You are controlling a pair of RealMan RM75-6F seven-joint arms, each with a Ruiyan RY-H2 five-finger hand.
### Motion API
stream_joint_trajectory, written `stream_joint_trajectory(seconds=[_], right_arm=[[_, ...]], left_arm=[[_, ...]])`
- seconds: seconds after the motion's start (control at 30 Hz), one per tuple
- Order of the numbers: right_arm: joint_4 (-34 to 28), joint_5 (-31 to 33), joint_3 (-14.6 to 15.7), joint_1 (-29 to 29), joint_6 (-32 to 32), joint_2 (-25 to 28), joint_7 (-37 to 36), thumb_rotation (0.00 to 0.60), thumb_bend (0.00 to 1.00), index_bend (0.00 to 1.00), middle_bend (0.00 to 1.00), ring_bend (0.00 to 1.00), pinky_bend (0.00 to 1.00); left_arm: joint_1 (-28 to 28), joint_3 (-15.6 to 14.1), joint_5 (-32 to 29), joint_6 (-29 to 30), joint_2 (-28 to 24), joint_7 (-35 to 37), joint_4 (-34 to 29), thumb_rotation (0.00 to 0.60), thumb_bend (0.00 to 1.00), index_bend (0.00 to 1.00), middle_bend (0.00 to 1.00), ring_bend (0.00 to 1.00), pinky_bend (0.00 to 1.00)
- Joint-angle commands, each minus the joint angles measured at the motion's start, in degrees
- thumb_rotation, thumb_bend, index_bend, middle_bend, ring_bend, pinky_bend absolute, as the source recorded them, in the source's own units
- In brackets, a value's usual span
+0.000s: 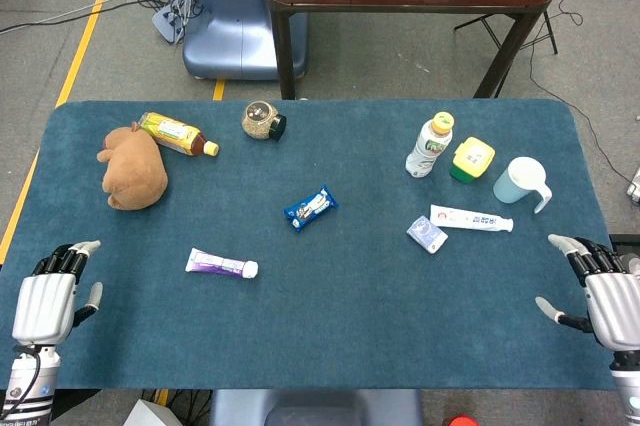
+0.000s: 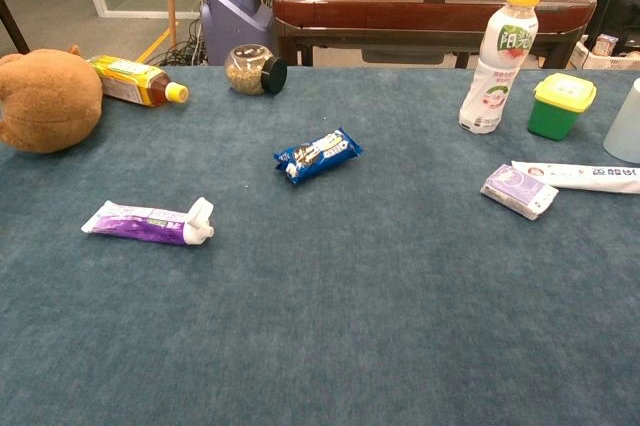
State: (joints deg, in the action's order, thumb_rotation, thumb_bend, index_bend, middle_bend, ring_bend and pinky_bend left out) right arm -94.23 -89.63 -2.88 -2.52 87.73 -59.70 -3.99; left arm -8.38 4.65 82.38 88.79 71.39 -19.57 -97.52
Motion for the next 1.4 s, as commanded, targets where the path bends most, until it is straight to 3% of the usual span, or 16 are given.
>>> stream_joint_trajectory(seconds=[0.03,0.23,0.53,0.9,1.4], right_arm=[[-0.3,0.2,0.0,0.1,0.1,0.1,0.0,0.600,0.21,0.17,0.22,0.16,0.17],[-2.4,0.7,-1.7,0.1,1.9,2.5,-0.8,0.600,0.21,0.17,0.22,0.16,0.17],[-7.9,1.9,-4.5,-0.7,2.8,8.1,1.1,0.600,0.20,0.17,0.22,0.16,0.17],[-8.8,3.1,-4.2,-0.2,2.6,8.9,0.6,0.600,0.20,0.17,0.22,0.16,0.17],[-7.3,3.9,-3.7,1.0,3.1,8.7,-1.2,0.600,0.20,0.17,0.22,0.16,0.17]], left_arm=[[0.0,0.1,0.0,-0.1,0.0,0.1,0.1,0.600,0.38,0.21,0.25,0.18,0.26],[-1.7,0.6,0.6,-2.7,0.1,1.9,1.2,0.600,0.38,0.23,0.27,0.19,0.26],[-8.8,1.0,1.5,-13.9,1.5,4.0,5.1,0.600,0.38,0.29,0.32,0.22,0.26],[-16.2,1.8,-1.3,-23.9,8.2,0.2,11.3,0.600,0.37,0.25,0.32,0.22,0.26],[-21.7,1.4,-4.9,-30.3,15.4,-4.3,17.3,0.600,0.31,0.22,0.31,0.22,0.25]])
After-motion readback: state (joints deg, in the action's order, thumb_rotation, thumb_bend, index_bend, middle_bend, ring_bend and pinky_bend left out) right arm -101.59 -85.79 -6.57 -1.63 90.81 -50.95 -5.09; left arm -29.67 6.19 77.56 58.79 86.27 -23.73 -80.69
